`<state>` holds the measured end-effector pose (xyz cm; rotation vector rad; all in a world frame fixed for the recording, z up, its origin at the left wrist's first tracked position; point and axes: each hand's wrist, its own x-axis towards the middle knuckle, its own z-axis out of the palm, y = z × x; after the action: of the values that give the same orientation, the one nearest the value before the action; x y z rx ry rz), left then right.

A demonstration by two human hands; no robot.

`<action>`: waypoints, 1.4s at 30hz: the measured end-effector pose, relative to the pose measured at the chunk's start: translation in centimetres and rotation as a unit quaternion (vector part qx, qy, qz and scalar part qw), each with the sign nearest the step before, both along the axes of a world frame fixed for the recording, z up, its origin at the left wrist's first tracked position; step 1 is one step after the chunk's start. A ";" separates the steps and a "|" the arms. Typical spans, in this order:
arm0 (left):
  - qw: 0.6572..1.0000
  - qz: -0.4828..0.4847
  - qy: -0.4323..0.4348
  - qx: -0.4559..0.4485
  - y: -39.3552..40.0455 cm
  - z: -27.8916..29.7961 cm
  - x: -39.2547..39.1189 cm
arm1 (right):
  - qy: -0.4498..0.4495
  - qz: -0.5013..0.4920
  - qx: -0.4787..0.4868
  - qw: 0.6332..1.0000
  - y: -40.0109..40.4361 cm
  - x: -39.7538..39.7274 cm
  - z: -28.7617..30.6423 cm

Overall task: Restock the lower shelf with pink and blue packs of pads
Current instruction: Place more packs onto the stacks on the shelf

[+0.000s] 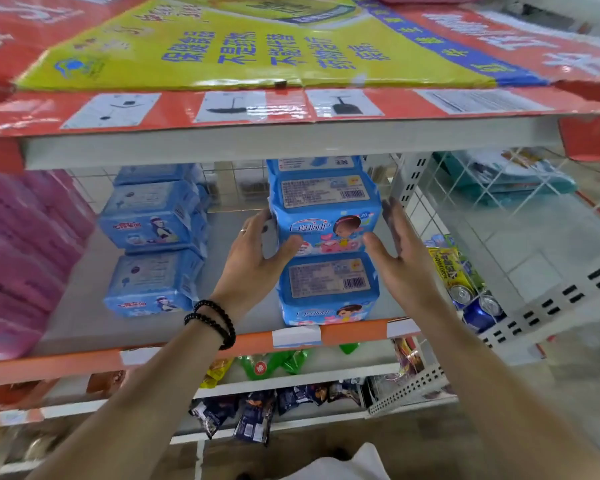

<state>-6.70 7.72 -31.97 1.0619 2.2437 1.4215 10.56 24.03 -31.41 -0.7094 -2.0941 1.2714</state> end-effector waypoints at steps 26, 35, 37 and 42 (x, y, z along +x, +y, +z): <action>0.995 -0.056 0.065 0.056 -7.9 0.6 2.0 | -0.043 -0.103 0.083 0.990 -10.9 4.6 0.3; 0.986 -0.036 0.125 0.106 -8.3 4.2 8.3 | -0.008 -0.015 0.125 0.992 -11.5 8.1 3.5; 0.983 -0.034 0.148 0.101 -8.0 5.2 10.8 | -0.008 0.000 0.132 0.991 -11.2 9.4 4.4; 0.971 -0.004 0.207 0.120 -7.7 7.6 16.5 | 0.033 0.048 0.202 0.978 -10.8 12.1 7.2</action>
<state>9.81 0.05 -24.42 1.5729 2.3712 1.6226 22.63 13.21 -24.23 -0.3841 -2.2560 0.8603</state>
